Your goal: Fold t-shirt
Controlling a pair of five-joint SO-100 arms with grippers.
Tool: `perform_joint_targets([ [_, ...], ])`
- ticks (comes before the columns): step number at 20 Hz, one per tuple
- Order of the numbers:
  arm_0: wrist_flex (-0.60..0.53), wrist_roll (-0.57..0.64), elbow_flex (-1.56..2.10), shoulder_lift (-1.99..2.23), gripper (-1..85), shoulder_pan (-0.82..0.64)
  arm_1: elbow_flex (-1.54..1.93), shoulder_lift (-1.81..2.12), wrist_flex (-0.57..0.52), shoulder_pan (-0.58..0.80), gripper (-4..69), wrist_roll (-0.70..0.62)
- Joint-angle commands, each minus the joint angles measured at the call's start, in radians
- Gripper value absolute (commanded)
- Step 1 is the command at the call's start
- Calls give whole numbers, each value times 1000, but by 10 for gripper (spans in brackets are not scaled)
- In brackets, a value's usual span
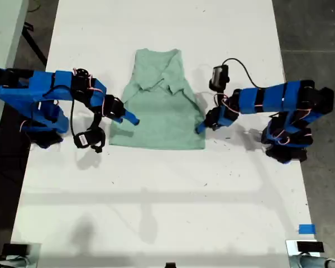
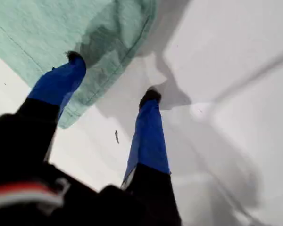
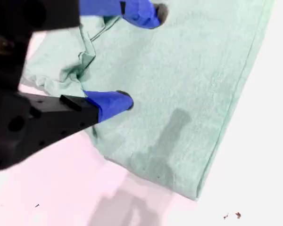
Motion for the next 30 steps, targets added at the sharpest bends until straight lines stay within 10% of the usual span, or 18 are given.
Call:
perform_joint_targets([
  [1,-18,-15,5,66,286,3,-149,-75,-31,26,221,-14],
  [4,-12,-17,34,110,284,-6,-249,-189,-12,34,-8,-3],
  [9,-9,-15,74,169,282,-18,-380,-235,160,20,-10,-8],
  [16,-15,-9,80,176,280,-17,-845,-201,815,-74,-10,-63],
  [30,-5,-9,84,181,278,-25,-1416,-871,621,-219,-10,117],
])
